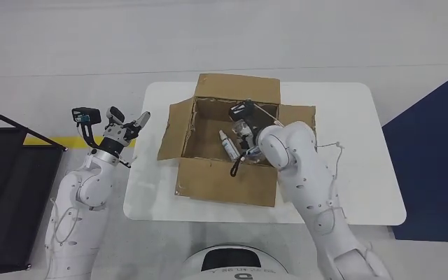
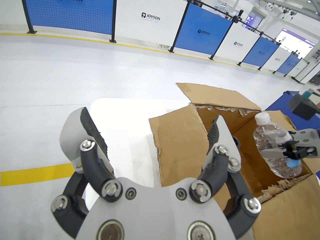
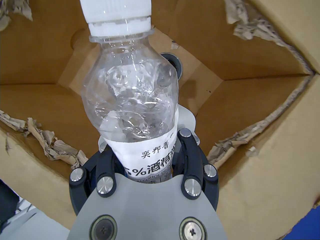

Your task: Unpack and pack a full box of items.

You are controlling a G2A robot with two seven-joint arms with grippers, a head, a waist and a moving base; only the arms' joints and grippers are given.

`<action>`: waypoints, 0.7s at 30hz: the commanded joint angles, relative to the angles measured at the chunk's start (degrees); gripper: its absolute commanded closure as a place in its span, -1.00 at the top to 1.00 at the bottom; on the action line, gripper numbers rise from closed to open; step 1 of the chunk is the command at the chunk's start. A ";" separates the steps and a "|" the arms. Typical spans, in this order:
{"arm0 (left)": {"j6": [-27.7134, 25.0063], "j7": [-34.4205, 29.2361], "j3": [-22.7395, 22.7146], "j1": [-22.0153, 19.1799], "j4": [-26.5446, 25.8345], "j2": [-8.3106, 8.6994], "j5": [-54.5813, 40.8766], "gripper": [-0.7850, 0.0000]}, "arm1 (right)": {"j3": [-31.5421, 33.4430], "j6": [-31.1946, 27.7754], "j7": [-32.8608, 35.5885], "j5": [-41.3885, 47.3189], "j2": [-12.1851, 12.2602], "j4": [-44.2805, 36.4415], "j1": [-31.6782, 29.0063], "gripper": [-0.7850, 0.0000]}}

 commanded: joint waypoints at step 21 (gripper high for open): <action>0.00 0.00 0.00 0.00 0.00 0.00 0.00 1.00 | -8.97 -11.44 8.17 2.73 0.12 5.53 4.32 0.22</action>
